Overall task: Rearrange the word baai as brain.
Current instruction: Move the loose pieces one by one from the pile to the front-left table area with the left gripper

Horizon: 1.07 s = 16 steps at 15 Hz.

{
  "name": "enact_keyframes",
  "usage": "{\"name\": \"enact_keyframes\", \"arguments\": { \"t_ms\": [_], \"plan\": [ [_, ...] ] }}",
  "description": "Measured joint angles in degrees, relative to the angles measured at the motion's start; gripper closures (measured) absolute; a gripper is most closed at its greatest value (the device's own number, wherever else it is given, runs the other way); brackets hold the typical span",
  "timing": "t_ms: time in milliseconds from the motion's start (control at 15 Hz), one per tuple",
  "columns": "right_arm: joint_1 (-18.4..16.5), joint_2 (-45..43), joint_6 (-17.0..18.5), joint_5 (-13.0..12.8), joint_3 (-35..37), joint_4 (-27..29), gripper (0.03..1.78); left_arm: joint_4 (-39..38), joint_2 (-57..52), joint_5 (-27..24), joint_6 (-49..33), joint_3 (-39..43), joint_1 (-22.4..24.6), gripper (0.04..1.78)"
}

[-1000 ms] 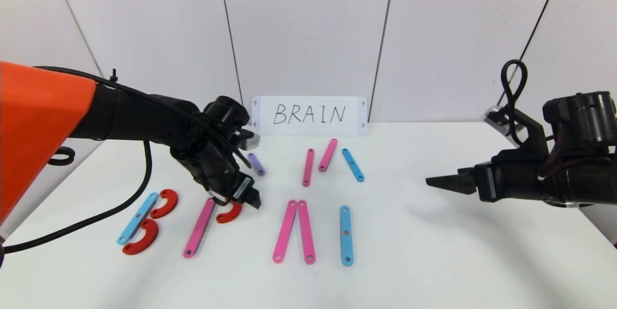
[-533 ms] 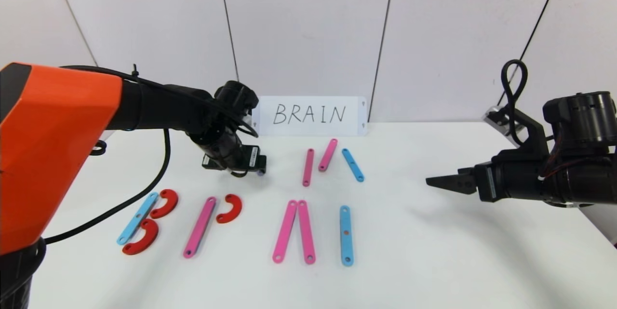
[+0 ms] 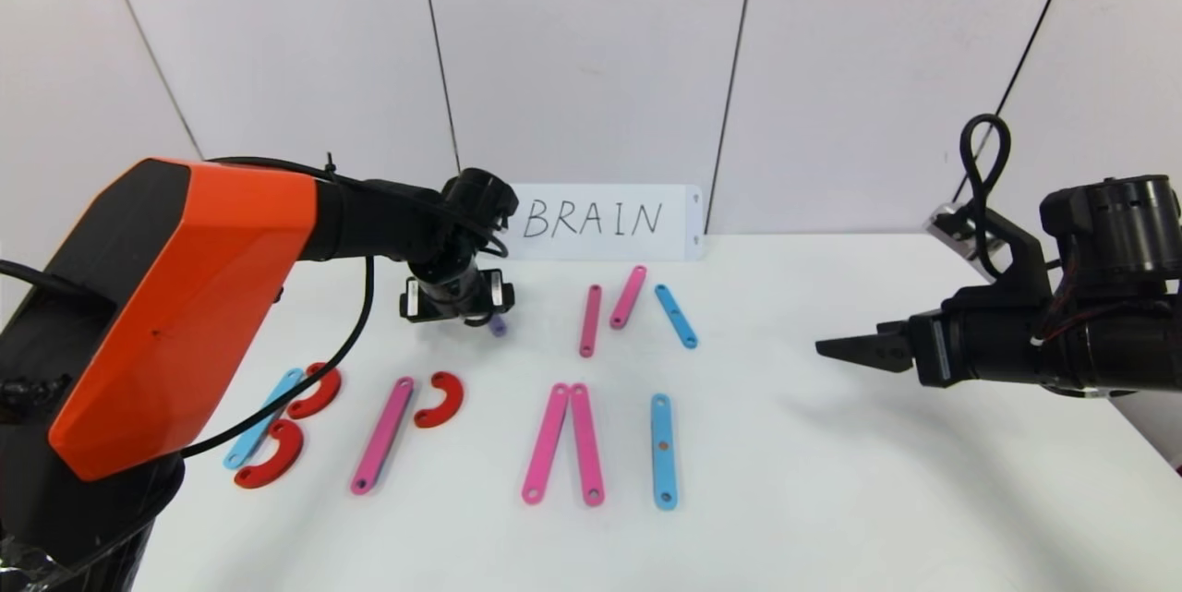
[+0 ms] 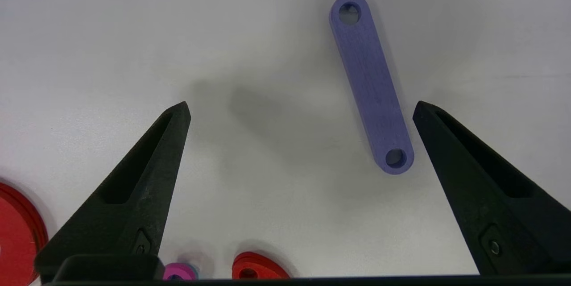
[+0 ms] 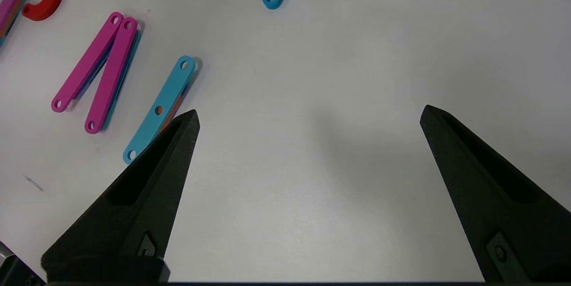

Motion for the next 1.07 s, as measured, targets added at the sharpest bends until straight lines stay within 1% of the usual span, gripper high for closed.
{"name": "enact_keyframes", "arguments": {
  "t_ms": [533,667,800,867,933,1067],
  "plan": [
    [0.00,0.00,-0.09,0.02,0.09,0.00,0.08,-0.06,2.51,0.30,-0.94,-2.71,-0.30,0.08],
    [0.00,0.00,-0.09,0.02,0.09,0.00,0.08,-0.04,2.86,0.33,-1.00,-2.88,-0.33,0.16],
    [0.00,0.00,-0.09,0.02,0.09,0.00,0.08,-0.04,3.15,0.33,-0.99,-2.95,-0.44,0.35],
    [0.00,0.00,-0.09,0.02,0.09,0.00,0.08,-0.04,3.23,0.33,-1.00,-2.95,-0.52,0.48],
    [0.00,0.00,-0.09,0.02,0.09,0.00,0.08,-0.01,3.30,0.30,-1.08,-2.95,-0.59,0.64],
    [0.00,0.00,-0.09,0.00,0.09,0.00,0.08,0.02,3.32,0.33,-1.40,-2.95,-0.63,1.02]
  ]
}}
